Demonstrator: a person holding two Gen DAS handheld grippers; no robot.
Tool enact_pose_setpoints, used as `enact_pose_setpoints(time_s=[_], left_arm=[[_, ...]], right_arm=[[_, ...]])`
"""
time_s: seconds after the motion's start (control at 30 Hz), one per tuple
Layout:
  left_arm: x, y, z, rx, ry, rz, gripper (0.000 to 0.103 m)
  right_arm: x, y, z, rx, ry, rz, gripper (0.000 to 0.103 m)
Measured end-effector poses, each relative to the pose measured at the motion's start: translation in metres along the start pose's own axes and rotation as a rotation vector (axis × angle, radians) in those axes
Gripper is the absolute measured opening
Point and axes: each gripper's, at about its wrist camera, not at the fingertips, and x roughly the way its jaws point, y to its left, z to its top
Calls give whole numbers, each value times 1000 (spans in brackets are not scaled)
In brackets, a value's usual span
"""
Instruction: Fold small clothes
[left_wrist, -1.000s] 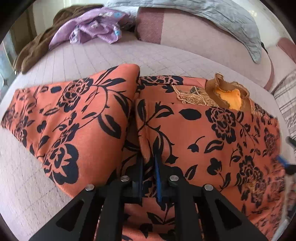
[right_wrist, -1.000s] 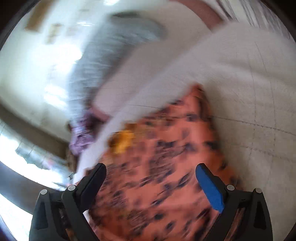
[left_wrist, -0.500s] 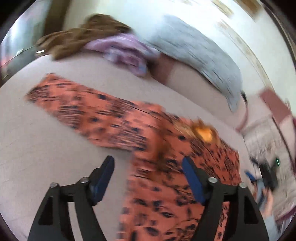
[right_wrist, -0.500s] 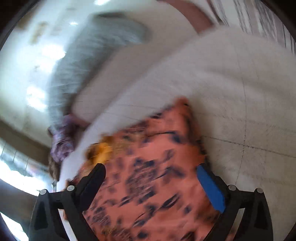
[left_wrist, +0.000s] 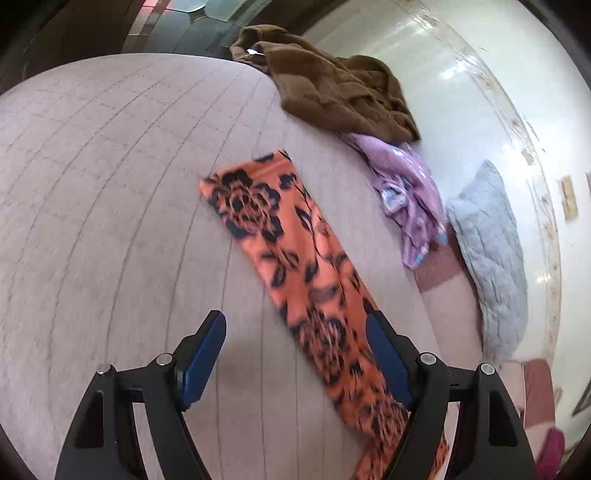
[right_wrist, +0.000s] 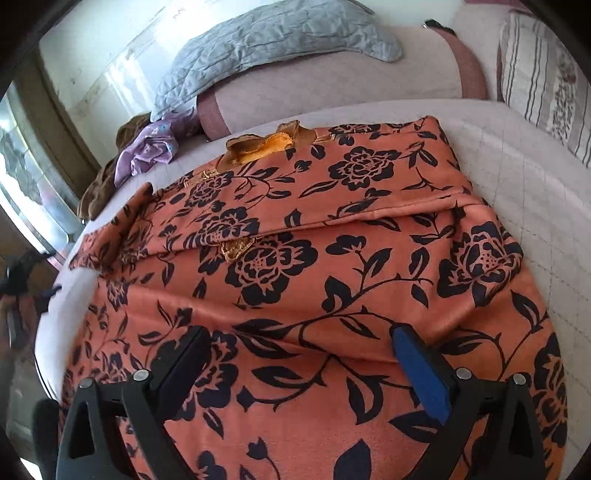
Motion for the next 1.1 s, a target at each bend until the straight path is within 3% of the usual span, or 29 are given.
enact_pose_setpoints(time_s=[0.1, 0.33, 0.37, 0.4, 0.43, 0.5, 0.53, 0.63, 0.73, 0.83, 0.9, 0.97, 1.0, 1.03, 1.07, 1.1], left_arm=[[21, 11, 15, -67, 21, 0, 78], [44, 3, 43, -60, -49, 69, 77], [47, 1, 46, -49, -47, 94, 53], [51, -4, 51, -4, -40, 172, 22], [58, -6, 54, 22, -1, 212, 3], [54, -11, 56, 23, 1, 236, 4], [41, -26, 54, 71, -42, 237, 4], [-11, -96, 30, 270, -165, 141, 4], [-75, -190, -19, 488, -272, -24, 4], [-116, -273, -83, 692, -289, -200, 4], [-121, -324, -140, 817, -237, -283, 5], [-109, -352, -185, 883, -163, -342, 7], [-93, -364, -217, 916, -104, -362, 13], [-76, -371, -238, 947, -40, -364, 47], [-56, -376, -262, 997, 53, -358, 89], [-33, -377, -286, 1057, 147, -335, 92]], right_arm=[[1, -1, -4, -30, 1, -7, 101], [11, 6, -6, -67, -14, -38, 103], [12, 6, -6, -65, -16, -37, 103], [12, 5, -6, -63, -17, -35, 103], [12, 5, -6, -61, -19, -32, 103], [12, 3, -6, -51, -24, -18, 103], [12, 2, -6, -48, -26, -15, 103], [10, -1, -7, -34, -36, 6, 102], [9, -4, -8, -20, -47, 26, 103], [7, -9, -8, 1, -60, 58, 103], [5, -13, -8, 25, -72, 85, 102], [3, -17, -8, 46, -81, 108, 102], [2, -18, -8, 55, -85, 118, 102], [2, -19, -8, 61, -87, 125, 102], [1, -19, -7, 64, -88, 129, 102], [0, -20, -7, 71, -86, 134, 102]])
